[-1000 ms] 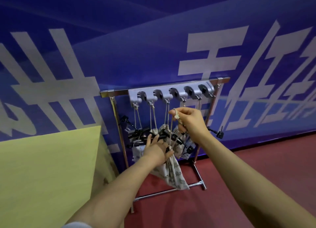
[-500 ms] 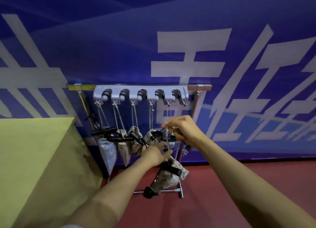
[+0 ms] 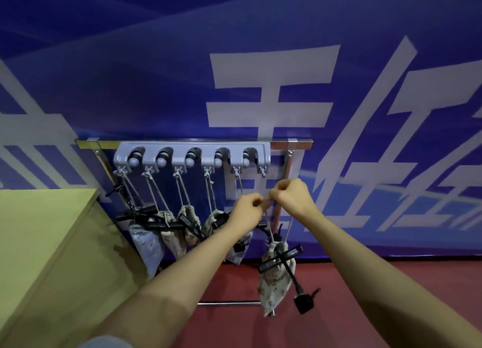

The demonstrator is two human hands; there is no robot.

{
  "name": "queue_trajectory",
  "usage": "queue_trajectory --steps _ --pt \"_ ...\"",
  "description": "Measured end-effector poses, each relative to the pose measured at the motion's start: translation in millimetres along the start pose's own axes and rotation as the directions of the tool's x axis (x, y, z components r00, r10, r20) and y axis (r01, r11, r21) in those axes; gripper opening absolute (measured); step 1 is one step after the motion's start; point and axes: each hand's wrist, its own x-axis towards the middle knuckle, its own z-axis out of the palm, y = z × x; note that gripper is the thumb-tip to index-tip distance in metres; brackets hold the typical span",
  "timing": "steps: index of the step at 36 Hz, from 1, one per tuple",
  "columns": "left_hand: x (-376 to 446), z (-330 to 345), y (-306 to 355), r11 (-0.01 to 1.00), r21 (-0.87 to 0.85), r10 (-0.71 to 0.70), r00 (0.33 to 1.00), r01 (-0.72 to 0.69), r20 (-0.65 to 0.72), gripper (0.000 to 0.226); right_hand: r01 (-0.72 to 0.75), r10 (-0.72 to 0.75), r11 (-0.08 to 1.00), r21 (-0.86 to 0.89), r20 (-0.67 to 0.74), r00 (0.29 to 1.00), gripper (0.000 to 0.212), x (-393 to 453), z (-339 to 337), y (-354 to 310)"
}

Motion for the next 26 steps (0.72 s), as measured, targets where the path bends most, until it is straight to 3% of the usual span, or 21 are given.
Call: queue_trajectory --steps 3,15,21,26 --pt "16.3 -1.3 8.1 0.999 -0.038 0.01 0.998 -0.013 -0.061 0.014 0.029 -0.029 0.999 -0.026 0.003 1.0 0.019 17.0 -1.8 0.6" --pt "69.5 -5.2 8.6 1.0 -0.026 -0.024 0.963 0.018 -0.268 0.018 0.177 -0.178 0.983 -0.04 -0.021 0.984 0.008 78.0 7.7 17.4" --pt "83.6 2.2 -3.6 0.996 0.014 -0.082 0.956 0.09 -0.283 0.021 0.133 -0.133 0.987 -0.087 0.008 0.991 0.011 93.6 15.7 32.8" --pt "88.4 7.9 -8.0 0.994 0.057 -0.08 0.976 0.093 -0.202 0.023 0.09 -0.089 0.992 -0.093 0.017 0.996 0.008 94.2 19.6 39.5"
